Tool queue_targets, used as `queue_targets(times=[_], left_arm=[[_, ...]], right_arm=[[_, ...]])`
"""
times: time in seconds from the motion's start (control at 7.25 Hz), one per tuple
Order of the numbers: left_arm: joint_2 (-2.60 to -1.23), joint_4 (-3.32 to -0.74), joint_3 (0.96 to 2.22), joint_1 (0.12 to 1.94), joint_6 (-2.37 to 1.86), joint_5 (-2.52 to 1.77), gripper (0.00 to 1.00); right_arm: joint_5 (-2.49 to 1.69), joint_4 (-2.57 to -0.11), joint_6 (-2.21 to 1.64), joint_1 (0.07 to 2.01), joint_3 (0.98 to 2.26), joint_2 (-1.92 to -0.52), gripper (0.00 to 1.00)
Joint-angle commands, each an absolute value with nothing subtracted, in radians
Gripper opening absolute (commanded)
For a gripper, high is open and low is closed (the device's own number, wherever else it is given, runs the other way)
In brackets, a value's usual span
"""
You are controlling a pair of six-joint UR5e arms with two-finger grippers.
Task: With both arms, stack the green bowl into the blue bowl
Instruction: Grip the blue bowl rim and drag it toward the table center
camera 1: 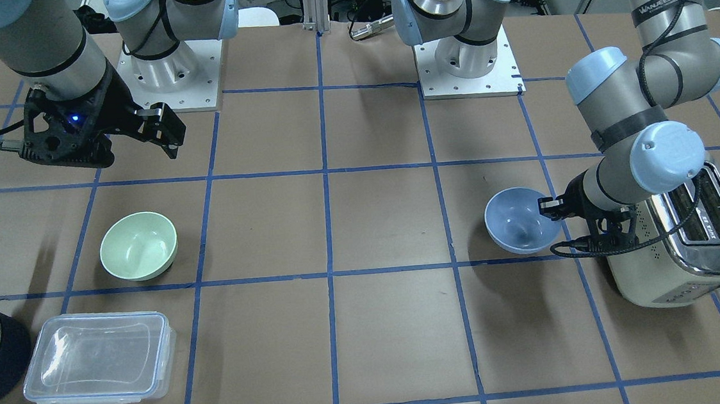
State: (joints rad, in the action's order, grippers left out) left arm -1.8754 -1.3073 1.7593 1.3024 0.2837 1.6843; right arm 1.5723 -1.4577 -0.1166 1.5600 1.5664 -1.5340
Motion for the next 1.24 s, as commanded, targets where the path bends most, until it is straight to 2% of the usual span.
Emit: queue_targets(times=[0.0,0.55,1.1], left_arm=[[-1.890,-1.418,1.610,1.408,0.151,1.569,0.00],[-1.965,-1.369,1.595,1.667,-0.126,1.309,0.00],[-2.092,-1.260,1.601,1.773,-0.204,1.301,0.00]], right_arm=[[1.572,-1.457,-0.117,1.560,1.568,-1.534,1.00],[1.569,-1.456,-0.118,1.560,1.566,-1.525,1.00],[1.572,-1.451,-0.118,1.560,1.566,-1.525,1.00]])
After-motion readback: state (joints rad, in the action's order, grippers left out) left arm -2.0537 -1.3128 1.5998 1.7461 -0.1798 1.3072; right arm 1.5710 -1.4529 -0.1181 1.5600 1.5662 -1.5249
